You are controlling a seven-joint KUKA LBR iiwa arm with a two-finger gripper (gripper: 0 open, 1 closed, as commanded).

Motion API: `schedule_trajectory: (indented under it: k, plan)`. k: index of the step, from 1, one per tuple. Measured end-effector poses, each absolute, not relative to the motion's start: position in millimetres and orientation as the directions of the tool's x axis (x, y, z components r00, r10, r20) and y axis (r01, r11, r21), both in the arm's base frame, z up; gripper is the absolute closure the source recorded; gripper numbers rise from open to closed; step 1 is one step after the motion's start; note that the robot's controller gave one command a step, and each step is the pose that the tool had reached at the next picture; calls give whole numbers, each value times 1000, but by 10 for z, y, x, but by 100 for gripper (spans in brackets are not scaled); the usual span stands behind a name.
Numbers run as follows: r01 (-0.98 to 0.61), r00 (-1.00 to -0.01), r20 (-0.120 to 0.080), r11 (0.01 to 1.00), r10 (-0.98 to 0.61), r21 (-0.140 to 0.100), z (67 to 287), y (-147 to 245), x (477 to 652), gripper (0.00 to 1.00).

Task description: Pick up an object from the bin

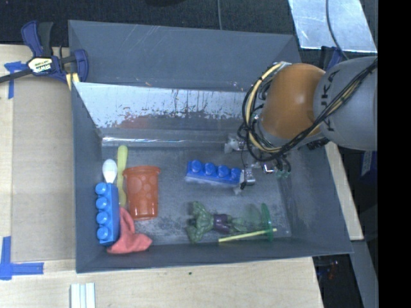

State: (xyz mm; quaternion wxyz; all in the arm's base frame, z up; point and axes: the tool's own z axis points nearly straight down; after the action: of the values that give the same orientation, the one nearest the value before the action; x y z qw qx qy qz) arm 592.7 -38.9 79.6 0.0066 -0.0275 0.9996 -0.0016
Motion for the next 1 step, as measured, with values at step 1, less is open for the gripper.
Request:
schedule_trajectory:
  k: [1]
  plan:
    - [92,-996,-17,996,92,3,802,-77,6016,100]
